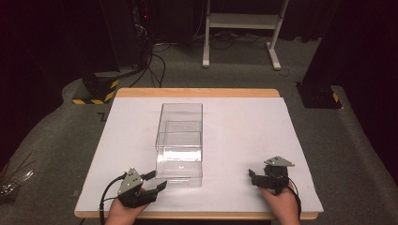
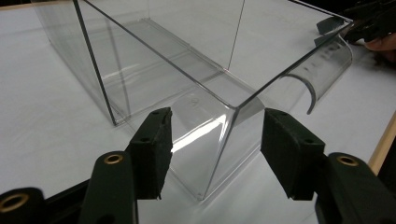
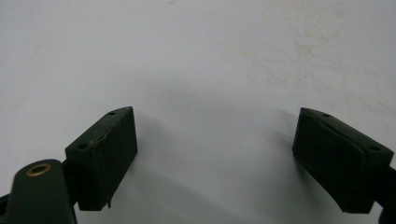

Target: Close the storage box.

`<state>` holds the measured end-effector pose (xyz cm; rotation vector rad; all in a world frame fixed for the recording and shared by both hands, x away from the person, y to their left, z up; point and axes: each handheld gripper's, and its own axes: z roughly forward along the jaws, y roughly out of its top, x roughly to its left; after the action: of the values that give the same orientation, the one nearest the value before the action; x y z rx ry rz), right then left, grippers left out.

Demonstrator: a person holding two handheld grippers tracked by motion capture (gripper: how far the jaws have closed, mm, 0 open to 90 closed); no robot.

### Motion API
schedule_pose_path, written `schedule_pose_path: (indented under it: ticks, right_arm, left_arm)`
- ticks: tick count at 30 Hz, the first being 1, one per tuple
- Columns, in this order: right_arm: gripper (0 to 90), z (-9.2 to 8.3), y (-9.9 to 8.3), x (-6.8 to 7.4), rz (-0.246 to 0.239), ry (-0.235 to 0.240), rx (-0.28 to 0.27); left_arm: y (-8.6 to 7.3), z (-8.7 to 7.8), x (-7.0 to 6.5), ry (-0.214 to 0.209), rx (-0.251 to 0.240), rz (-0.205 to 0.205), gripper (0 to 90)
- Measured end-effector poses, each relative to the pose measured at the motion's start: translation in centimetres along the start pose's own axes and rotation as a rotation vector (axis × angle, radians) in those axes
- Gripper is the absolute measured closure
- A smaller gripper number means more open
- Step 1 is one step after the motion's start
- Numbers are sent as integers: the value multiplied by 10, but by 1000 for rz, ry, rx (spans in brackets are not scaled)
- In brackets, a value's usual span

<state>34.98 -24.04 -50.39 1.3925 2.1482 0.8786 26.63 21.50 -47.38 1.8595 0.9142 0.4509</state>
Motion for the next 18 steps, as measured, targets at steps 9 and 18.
schedule_pose_path:
  ticks: [9,18]
  right_arm:
    - [138,0,0,0,0,0,0]
    - [138,0,0,0,0,0,0]
  left_arm:
    - [1,1,3,14,-10,-12,461]
    - [3,5,8,26,-17,-17,465]
